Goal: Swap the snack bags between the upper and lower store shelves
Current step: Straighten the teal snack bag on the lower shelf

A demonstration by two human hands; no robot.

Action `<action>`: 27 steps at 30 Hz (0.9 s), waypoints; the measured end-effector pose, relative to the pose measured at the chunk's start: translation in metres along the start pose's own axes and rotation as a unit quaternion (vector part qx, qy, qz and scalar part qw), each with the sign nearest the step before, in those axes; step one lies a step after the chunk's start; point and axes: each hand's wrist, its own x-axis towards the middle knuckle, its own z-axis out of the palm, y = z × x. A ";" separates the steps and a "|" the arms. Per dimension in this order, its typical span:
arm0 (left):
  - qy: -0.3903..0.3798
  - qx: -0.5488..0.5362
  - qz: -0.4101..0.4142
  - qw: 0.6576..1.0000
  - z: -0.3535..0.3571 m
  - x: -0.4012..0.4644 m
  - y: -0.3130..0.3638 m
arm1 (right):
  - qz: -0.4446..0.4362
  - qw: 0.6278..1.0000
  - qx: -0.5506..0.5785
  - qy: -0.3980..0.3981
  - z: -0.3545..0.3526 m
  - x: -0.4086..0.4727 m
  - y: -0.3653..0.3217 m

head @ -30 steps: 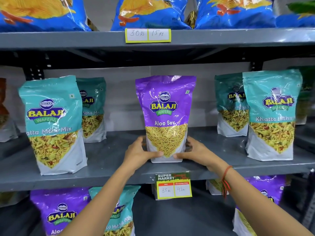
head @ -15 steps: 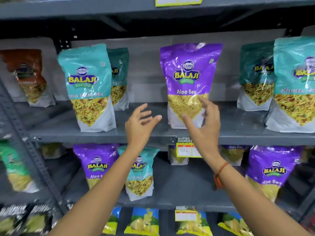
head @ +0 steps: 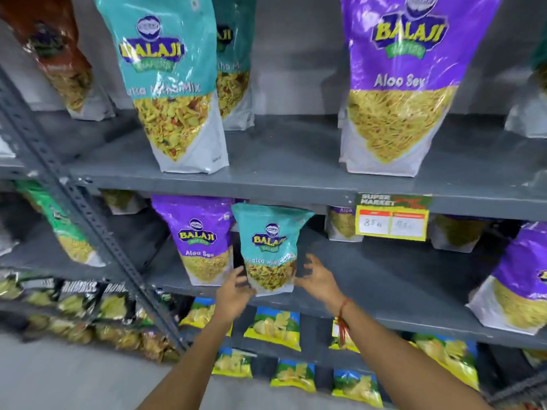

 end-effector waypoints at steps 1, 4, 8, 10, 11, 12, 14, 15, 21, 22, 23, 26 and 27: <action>-0.022 0.013 -0.013 1.000 0.003 0.008 0.000 | 0.023 1.000 0.002 -0.021 0.004 0.011 0.006; -0.037 0.029 -0.013 0.999 0.008 0.027 -0.003 | 0.029 0.997 0.001 -0.070 0.015 0.032 0.016; 0.001 0.060 -0.008 0.998 0.010 0.038 -0.010 | 0.023 0.997 0.057 -0.056 0.018 0.037 0.023; 0.003 0.081 0.004 0.997 0.014 0.042 -0.013 | 0.022 0.996 0.071 -0.039 0.015 0.035 0.030; 0.004 0.086 0.007 0.996 0.018 0.045 -0.013 | 0.022 0.996 0.080 -0.026 0.012 0.034 0.034; 0.000 0.091 0.012 0.996 0.024 0.047 -0.014 | 0.026 0.996 0.087 -0.014 0.007 0.032 0.038; -0.008 0.100 0.032 0.994 0.040 0.045 -0.011 | 0.031 0.995 0.097 0.002 -0.007 0.026 0.049; -0.007 0.101 0.038 0.994 0.049 0.042 -0.006 | 0.033 0.994 0.102 0.009 -0.016 0.021 0.052; -0.042 0.130 0.082 0.987 0.110 0.025 0.021 | 0.042 0.988 0.137 0.055 -0.077 0.000 0.083; -0.049 0.132 0.089 0.986 0.120 0.024 0.024 | 0.049 0.989 0.130 0.059 -0.087 -0.001 0.089; -0.057 0.134 0.092 0.985 0.128 0.022 0.027 | 0.051 0.988 0.134 0.065 -0.095 -0.004 0.093; -0.072 0.135 0.101 0.983 0.149 0.019 0.033 | 0.063 0.987 0.120 0.083 -0.112 -0.007 0.107; -0.078 0.136 0.099 0.983 0.153 0.019 0.033 | 0.066 0.986 0.126 0.084 -0.116 -0.008 0.109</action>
